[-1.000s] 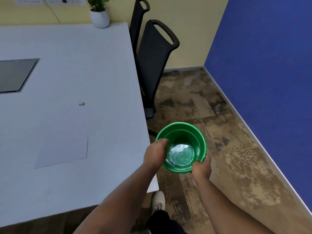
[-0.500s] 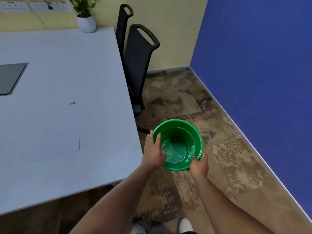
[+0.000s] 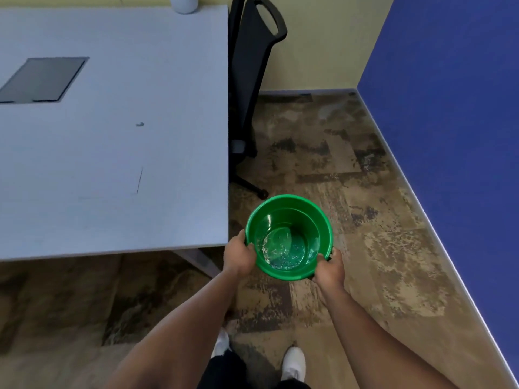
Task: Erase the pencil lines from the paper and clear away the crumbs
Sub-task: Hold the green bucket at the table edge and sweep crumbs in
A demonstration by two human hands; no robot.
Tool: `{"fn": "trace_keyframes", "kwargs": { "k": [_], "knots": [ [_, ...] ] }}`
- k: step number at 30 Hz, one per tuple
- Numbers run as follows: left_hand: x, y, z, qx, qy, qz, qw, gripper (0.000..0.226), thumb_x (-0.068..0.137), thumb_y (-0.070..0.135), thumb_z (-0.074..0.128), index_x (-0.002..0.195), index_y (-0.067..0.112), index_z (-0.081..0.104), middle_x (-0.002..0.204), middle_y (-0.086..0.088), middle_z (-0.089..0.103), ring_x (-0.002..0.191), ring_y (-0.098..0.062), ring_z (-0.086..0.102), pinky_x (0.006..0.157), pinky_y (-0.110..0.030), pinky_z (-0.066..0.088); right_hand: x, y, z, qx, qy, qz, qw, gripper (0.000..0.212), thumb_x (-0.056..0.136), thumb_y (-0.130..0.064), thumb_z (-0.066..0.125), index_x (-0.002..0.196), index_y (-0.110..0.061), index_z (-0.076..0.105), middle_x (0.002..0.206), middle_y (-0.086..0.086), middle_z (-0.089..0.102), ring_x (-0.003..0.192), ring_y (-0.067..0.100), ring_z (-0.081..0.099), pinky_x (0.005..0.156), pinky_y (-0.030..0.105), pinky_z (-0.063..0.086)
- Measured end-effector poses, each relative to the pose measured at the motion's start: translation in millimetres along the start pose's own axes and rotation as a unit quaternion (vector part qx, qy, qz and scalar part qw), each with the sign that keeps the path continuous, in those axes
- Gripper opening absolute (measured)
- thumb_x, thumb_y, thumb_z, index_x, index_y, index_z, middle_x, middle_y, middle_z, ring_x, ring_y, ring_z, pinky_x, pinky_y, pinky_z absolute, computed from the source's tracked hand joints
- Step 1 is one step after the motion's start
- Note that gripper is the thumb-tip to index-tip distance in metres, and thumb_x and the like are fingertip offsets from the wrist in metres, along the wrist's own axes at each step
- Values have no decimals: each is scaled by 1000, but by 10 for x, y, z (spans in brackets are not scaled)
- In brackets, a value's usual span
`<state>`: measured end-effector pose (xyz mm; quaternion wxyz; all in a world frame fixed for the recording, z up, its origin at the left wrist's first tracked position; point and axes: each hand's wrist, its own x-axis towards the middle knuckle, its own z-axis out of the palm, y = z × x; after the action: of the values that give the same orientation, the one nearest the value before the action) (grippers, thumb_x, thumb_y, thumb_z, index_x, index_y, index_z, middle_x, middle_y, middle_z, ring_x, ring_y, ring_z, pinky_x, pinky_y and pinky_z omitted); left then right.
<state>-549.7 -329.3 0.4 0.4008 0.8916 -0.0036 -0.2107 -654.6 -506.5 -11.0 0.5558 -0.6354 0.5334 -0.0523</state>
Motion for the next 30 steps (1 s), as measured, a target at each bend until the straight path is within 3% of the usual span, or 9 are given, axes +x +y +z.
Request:
{"fn": "trace_keyframes", "kwargs": {
  "k": [4,8,15,18,23,27,30],
  "knots": [
    [-234,-110,233,-60,25,-50,997,31,99,7,55,126,13,67,111,8,69,99,-23,69,93,-43,58,100,167,-165,-35,-46,-5,998,19,99,-17,52,113,-31,51,97,3,66,88,28,66,81,52,59],
    [-305,-318,455,-99,36,-84,991,35,97,8,58,128,21,67,114,1,74,98,-22,72,91,-47,60,269,469,-160,-33,-65,-2,997,19,94,-26,55,109,-37,55,95,0,69,85,27,69,75,54,61],
    [-56,-843,787,-96,24,-143,985,29,97,10,60,116,30,68,102,4,76,94,-23,72,89,-48,60,617,931,94,15,-92,69,993,19,96,-22,56,101,-40,63,97,-1,73,87,26,72,79,54,60],
    [196,-1174,1002,-90,23,-152,984,32,96,8,59,120,27,69,108,-1,76,101,-27,71,93,-49,59,849,1194,299,26,-94,97,991,17,94,-18,59,94,-34,66,95,3,75,88,28,73,81,55,60],
    [543,-1660,1380,-86,22,-158,984,38,98,4,56,133,18,66,120,-8,74,108,-30,69,98,-46,56,1329,1753,670,35,-99,133,986,22,94,-12,57,113,-15,67,93,11,75,89,35,72,78,56,60],
    [841,-2076,1737,-36,13,-169,985,37,100,10,55,135,17,66,120,-15,72,109,-36,66,94,-40,55,1730,2230,982,31,-100,138,985,17,94,-10,56,106,-14,67,92,11,74,83,30,71,79,50,59],
    [1042,-2389,2010,33,-2,-174,984,36,103,15,53,137,19,65,125,-13,71,115,-35,64,84,-32,45,2037,2593,1212,29,-105,145,983,16,93,-10,54,99,-12,69,92,14,74,80,28,69,78,48,60]
  ]
}}
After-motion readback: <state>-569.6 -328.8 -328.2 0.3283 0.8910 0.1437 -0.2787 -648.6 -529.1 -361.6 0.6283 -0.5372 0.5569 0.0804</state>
